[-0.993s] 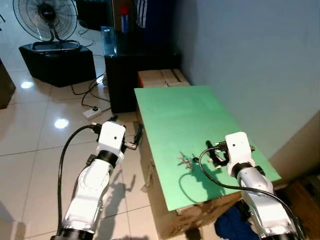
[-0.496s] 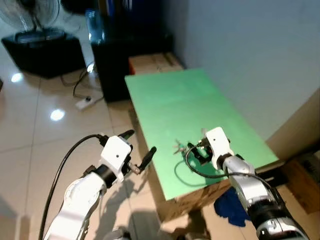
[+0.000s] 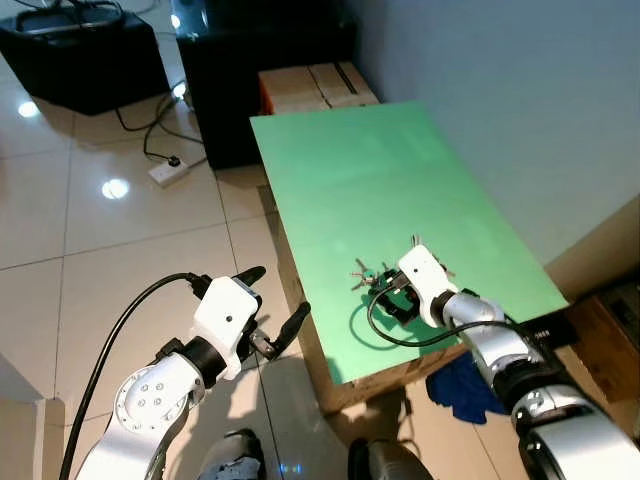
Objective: Hang keys on a hook
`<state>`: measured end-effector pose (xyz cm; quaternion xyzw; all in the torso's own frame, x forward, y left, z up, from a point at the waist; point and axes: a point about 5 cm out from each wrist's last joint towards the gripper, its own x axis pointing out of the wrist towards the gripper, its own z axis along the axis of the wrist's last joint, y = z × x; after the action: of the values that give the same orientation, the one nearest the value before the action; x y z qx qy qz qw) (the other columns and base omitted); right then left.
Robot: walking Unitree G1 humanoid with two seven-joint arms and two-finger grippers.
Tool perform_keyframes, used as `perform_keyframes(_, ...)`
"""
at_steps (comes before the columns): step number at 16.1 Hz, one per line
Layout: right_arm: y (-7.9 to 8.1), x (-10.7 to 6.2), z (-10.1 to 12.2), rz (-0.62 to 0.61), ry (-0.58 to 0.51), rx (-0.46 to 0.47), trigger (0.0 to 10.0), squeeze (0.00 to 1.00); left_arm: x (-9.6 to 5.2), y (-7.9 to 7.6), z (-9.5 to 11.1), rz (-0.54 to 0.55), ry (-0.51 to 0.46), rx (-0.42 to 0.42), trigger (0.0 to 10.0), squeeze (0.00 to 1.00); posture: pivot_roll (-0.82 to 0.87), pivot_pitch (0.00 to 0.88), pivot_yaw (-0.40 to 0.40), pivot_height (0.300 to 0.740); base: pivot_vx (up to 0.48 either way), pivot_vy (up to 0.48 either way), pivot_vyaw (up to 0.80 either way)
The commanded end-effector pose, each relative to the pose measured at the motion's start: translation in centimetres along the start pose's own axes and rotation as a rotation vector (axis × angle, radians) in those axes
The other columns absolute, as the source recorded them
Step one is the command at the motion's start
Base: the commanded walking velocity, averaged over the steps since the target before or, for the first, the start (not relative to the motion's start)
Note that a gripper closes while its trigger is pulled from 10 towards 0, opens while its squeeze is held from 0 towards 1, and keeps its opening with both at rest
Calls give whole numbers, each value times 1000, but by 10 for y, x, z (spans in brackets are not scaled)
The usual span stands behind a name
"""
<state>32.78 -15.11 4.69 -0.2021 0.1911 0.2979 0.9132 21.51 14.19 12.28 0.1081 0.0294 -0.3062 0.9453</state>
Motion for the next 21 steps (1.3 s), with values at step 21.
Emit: perform_keyframes(21,-2,0,11,154,-122,31,7176,0,-42,3,26,-22,53,39,10000,0,117,349,0,740,0,0,0)
